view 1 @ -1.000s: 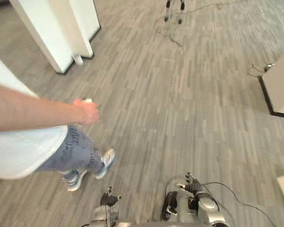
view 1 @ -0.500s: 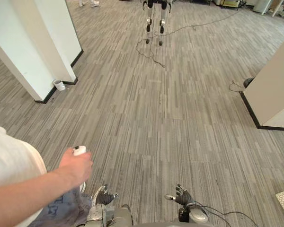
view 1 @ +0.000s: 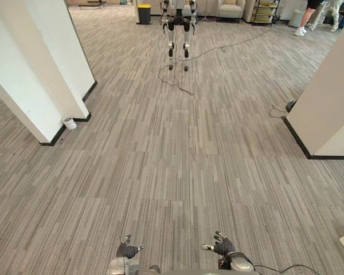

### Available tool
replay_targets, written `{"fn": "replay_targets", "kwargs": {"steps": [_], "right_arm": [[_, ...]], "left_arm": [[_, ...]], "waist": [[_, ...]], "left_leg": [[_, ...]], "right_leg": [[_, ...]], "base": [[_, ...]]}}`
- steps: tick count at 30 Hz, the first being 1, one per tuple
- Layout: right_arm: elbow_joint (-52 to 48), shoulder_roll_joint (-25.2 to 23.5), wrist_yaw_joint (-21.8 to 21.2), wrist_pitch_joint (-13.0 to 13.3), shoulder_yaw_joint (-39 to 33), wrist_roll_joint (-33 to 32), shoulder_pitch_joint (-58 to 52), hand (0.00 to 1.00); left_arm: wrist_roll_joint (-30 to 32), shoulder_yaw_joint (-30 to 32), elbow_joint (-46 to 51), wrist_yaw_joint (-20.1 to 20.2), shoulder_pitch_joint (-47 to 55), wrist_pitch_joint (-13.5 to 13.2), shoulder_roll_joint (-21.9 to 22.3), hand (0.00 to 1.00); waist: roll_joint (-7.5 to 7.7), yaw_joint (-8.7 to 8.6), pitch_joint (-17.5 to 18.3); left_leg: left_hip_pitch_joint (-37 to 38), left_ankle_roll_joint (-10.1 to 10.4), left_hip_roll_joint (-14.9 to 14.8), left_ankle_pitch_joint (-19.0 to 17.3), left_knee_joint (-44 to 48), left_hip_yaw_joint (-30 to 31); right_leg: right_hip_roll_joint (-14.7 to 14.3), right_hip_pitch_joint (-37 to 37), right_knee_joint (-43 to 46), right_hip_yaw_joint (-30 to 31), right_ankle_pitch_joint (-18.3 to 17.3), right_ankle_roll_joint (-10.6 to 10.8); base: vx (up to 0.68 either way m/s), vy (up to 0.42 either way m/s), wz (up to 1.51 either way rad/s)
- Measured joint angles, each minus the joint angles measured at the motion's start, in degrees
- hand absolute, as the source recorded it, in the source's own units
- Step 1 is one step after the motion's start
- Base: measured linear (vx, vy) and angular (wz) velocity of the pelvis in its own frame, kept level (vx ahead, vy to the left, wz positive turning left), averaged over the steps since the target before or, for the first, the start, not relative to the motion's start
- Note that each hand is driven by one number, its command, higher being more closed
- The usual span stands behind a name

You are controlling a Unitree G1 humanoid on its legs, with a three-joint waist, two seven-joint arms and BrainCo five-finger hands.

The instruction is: Organize washtable

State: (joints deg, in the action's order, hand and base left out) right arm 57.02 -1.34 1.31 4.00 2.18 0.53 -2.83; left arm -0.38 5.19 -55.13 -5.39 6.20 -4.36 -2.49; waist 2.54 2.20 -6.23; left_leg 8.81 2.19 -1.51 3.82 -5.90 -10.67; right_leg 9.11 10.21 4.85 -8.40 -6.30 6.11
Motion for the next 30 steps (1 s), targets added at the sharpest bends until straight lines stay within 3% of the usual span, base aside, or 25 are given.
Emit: {"fn": "replay_targets", "kwargs": {"steps": [6, 9, 10, 11, 12, 14, 15, 16, 17, 20, 23, 24, 25, 26, 27, 28, 29, 30], "right_arm": [[2.9, 0.5, 0.2, 0.1, -0.2, -3.0, 2.1, 0.00], [4.6, 0.6, 1.1, 0.0, -1.9, -5.5, 3.3, 0.00], [4.7, 0.9, 1.2, 0.0, -3.2, -6.3, 3.1, 0.00], [4.6, 1.2, 1.2, 0.0, -3.8, -6.9, 2.9, 0.00], [4.6, 2.5, 1.2, 0.0, -4.5, -7.4, 2.8, 0.00], [4.3, 3.5, 1.2, 0.2, -4.5, -8.1, 4.0, 0.00], [4.0, 3.9, 1.2, 0.6, -4.6, -8.9, 4.8, 0.00], [4.0, 3.6, 1.2, 0.7, -4.5, -9.0, 4.7, 0.00], [4.0, 3.4, 1.1, 0.9, -4.5, -9.0, 4.6, 0.00], [3.9, 4.0, 1.2, 1.1, -4.6, -9.5, 5.2, 0.00], [4.0, 4.3, 1.2, 1.1, -4.7, -9.5, 5.8, 0.00], [4.0, 4.2, 1.2, 1.1, -4.7, -9.5, 5.8, 0.00], [3.9, 4.2, 1.2, 1.1, -5.2, -9.5, 5.6, 0.00], [3.9, 4.5, 1.1, 1.0, -6.2, -9.5, 5.8, 0.00], [3.9, 4.8, 1.1, 1.1, -6.9, -9.5, 6.2, 0.00], [3.7, 4.8, 1.1, 1.1, -8.3, -9.5, 6.1, 0.00], [3.7, 4.8, 1.2, 1.1, -8.6, -9.5, 6.0, 0.00], [2.9, 4.7, 1.2, 1.0, -8.8, -9.5, 5.4, 0.00]], "left_arm": [[-2.2, -0.7, -1.5, 0.1, -0.7, -0.7, -0.5, 0.00], [-4.3, -1.3, -2.1, 0.4, -0.8, -1.1, -1.6, 0.00], [-5.1, -1.9, -2.6, 0.4, -0.9, -1.1, -2.1, 0.00], [-5.6, -2.7, -2.9, 0.4, -1.0, -1.2, -2.4, 0.00], [-5.9, -3.6, -3.7, 0.4, -1.7, -1.2, -2.1, 0.00], [-5.8, -3.9, -4.4, 0.4, -2.7, -1.1, -1.7, 0.00], [-5.8, -4.7, -5.2, 0.5, -3.1, -1.0, -2.0, 0.00], [-5.8, -4.8, -5.5, 0.5, -3.3, -1.0, -2.2, 0.00], [-5.8, -4.8, -6.3, 0.5, -4.0, -1.0, -2.6, 0.00], [-5.8, -4.8, -7.5, 0.5, -5.0, -0.9, -2.5, 0.00], [-5.8, -4.7, -7.5, 0.5, -5.0, -0.9, -2.3, 0.00], [-5.8, -4.7, -7.5, 0.5, -4.9, -0.9, -2.2, 0.00], [-5.8, -4.5, -7.5, 0.5, -4.9, -0.9, -2.1, 0.00], [-5.7, -4.4, -7.7, 0.5, -5.1, -0.9, -1.5, 0.00], [-5.7, -4.4, -7.8, 0.6, -5.3, -0.9, -1.0, 0.00], [-5.7, -2.9, -7.5, 1.0, -5.2, -1.1, 0.1, 0.00], [-5.8, -2.2, -7.3, 1.2, -5.1, -1.1, 0.3, 0.00], [-5.8, -0.9, -7.1, 1.4, -5.1, -1.1, 0.8, 0.00]], "waist": [[0.20, 0.13, -0.3], [0.67, 0.21, -0.7], [1.21, 0.09, -0.8], [1.41, -0.01, -0.9], [0.42, -0.10, -1.6], [-0.93, -0.37, -3.2], [-1.81, -1.61, -4.0], [-1.44, -1.66, -4.1], [-0.73, -1.28, -4.4], [-1.28, -1.68, -4.9], [-1.83, -2.63, -5.4], [-1.89, -2.97, -5.5], [-1.89, -2.97, -5.6], [-2.62, -3.01, -5.9], [-3.79, -2.84, -6.5], [-4.61, -2.87, -7.0], [-4.77, -2.90, -7.1], [-5.48, -2.89, -7.1]], "left_leg": [[-1.2, 0.0, -0.1, -0.1, 0.0, -1.2], [-2.4, -0.7, 1.0, -1.9, 0.4, -2.6], [-2.2, -2.2, 2.5, -3.4, 0.5, -3.8], [-1.8, -2.3, 3.1, -4.3, 0.5, -3.9], [-0.8, -2.0, 2.8, -4.8, 0.4, -3.4], [1.6, -3.1, 1.8, -5.5, 0.5, -3.3], [3.4, -4.0, 0.5, -6.8, 1.0, -3.1], [3.8, -4.1, -0.1, -7.6, 1.7, -3.0], [4.3, -3.8, -1.3, -9.2, 3.0, -2.8], [5.0, -3.2, -2.9, -10.7, 3.8, -2.6], [6.2, -1.6, -3.5, -11.9, 3.9, -0.8], [7.0, -0.2, -3.6, -12.8, 3.9, 0.3], [8.0, 1.4, -3.7, -14.0, 3.9, 1.8], [8.6, 2.5, -5.0, -15.1, 4.7, 2.7], [8.4, 3.3, -6.2, -15.6, 6.5, 3.0], [5.8, 3.9, -7.5, -15.9, 14.6, 3.5], [4.5, 3.9, -7.9, -16.0, 19.3, 3.6], [0.4, 4.6, -9.8, -15.4, 31.9, 4.1]], "right_leg": [[0.1, -0.6, -1.3, -0.7, 0.2, 0.5], [2.3, -2.9, 0.1, -1.0, -2.4, 3.4], [4.1, -3.6, 1.8, -1.0, -3.3, 3.4], [4.9, -3.7, 3.1, -1.2, -3.5, 3.2], [5.3, -6.9, 12.2, -1.8, -3.4, 2.9], [6.0, -13.9, 29.5, -2.4, 1.0, -1.5], [5.8, -16.4, 33.7, -2.9, -2.0, -1.6], [5.5, -17.3, 34.0, -3.4, -4.1, -1.5], [4.4, -19.7, 32.4, -6.3, -6.3, -1.3], [0.8, -24.0, 21.9, -8.9, -4.7, -1.3], [-2.7, -24.0, 7.2, -8.4, 4.9, -1.8], [-3.9, -23.3, 3.7, -7.1, 8.0, -3.4], [-4.5, -22.2, 2.6, -5.1, 10.7, -5.6], [-5.3, -21.6, 4.8, -4.6, 12.0, -4.9], [-5.8, -21.6, 6.8, -5.5, 10.6, -5.8], [-5.9, -20.4, 9.4, -6.8, 6.7, -6.8], [-6.1, -19.1, 9.2, -7.2, 5.8, -7.0], [-7.3, -15.3, 7.7, -7.6, 4.5, -7.7]], "base": [[0.00, 0.001, -0.01], [0.04, 0.057, -0.08], [0.14, 0.153, 0.04], [0.20, 0.125, 0.09], [0.17, 0.099, -0.05], [0.10, 0.103, -0.10], [0.17, 0.119, 0.08], [0.30, 0.117, 0.14], [0.31, 0.089, 0.06], [0.30, 0.047, 0.12], [0.43, -0.044, 0.38], [0.59, -0.153, 0.64], [0.61, -0.211, 0.66], [0.49, -0.211, 0.50], [0.44, -0.245, 0.46], [0.32, -0.216, 0.36], [0.42, -0.277, 0.36], [0.43, -0.266, 0.11]]}}
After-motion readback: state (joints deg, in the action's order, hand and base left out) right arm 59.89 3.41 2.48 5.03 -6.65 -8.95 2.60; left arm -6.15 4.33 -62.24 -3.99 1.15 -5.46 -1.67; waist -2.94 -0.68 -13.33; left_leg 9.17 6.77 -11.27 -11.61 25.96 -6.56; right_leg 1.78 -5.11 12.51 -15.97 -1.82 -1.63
